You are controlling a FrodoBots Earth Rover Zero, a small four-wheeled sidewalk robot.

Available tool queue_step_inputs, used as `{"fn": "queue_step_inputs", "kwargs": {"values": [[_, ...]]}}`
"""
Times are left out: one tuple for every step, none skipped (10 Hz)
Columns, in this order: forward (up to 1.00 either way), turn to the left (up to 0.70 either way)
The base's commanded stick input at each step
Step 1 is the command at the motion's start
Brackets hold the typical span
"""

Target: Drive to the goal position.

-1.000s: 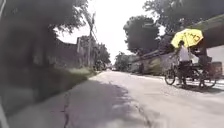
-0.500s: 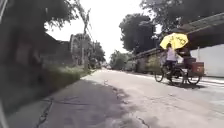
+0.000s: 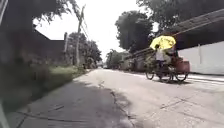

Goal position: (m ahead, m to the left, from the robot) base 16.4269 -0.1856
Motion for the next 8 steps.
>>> {"fn": "queue_step_inputs", "kwargs": {"values": [[1.00, -0.12], [1.00, -0.04], [1.00, 0.00], [1.00, 0.00], [1.00, 0.00], [1.00, 0.00], [1.00, 0.00], [1.00, 0.00]]}}
